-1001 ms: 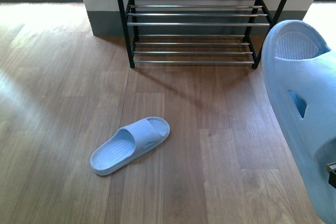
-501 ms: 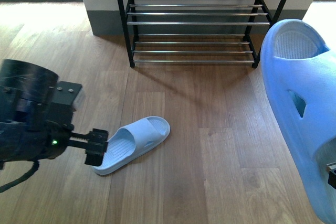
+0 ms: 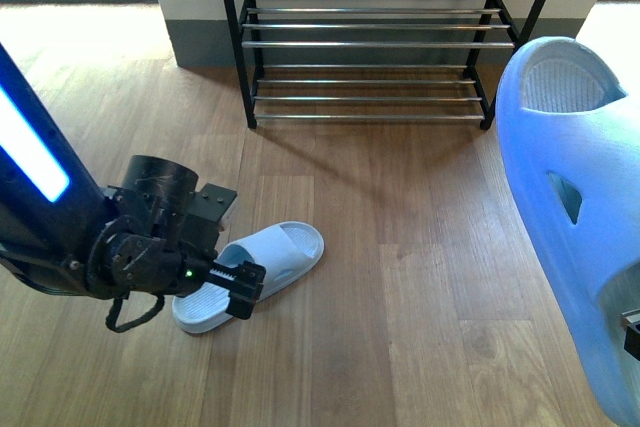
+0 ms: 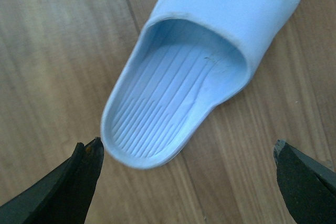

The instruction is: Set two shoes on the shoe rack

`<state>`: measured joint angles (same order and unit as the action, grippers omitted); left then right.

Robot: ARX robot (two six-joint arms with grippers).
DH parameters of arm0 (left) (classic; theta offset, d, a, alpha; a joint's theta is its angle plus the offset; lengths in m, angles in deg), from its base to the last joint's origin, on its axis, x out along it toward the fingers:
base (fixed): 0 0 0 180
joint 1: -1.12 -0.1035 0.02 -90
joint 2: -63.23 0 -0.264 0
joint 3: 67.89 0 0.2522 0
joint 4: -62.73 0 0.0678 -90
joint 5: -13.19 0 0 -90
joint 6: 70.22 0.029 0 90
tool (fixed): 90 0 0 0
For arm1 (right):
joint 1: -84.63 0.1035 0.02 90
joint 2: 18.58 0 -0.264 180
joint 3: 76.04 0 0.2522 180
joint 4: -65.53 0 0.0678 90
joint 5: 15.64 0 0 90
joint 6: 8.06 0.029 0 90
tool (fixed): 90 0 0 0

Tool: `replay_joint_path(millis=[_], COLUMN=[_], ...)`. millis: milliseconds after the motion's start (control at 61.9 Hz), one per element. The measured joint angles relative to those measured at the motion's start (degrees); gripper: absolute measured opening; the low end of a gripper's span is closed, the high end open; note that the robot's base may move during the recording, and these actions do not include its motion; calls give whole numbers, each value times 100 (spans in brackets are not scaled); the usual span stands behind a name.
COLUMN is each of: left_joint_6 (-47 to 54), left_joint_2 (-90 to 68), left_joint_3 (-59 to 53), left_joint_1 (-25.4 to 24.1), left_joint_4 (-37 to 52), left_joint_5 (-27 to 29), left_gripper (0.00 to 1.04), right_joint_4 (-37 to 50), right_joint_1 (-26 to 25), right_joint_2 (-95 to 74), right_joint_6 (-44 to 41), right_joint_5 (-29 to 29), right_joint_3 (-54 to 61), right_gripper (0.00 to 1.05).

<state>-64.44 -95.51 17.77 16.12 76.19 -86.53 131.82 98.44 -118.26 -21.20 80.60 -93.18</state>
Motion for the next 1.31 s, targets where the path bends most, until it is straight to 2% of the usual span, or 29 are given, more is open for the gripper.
replay_joint_path(millis=[129,468,791,872,985,1066,1130,1308], left_joint_6=[-87,619,590,501,417,372,282,-166], left_joint_2=[-409,-1351,-1482,-1410,-1239,-962,-647,1182], left_joint_3=[555,1818,1971,1814,1521,1158,793,-822], left_joint_1=[68,236,323,249,105,-81,-249,-841], left_joint_4=[-103,-267,-90,31,146,203,295,765], left_joint_5=[-166,63,197,293,428,710,914,1263], left_gripper=[95,94,48,33,19,7,2,2], right_joint_4=[0,0,0,0,0,0,0,0], right_joint_1=[0,0,0,0,0,0,0,0], right_joint_2=[0,0,0,0,0,0,0,0], right_joint_6=[0,0,0,0,0,0,0,0], right_joint_5=[-2,0,-2,0,0,0,-2,0], right_joint_3=[0,0,0,0,0,0,0,0], right_gripper=[1,1,1,1,1,1,1,1])
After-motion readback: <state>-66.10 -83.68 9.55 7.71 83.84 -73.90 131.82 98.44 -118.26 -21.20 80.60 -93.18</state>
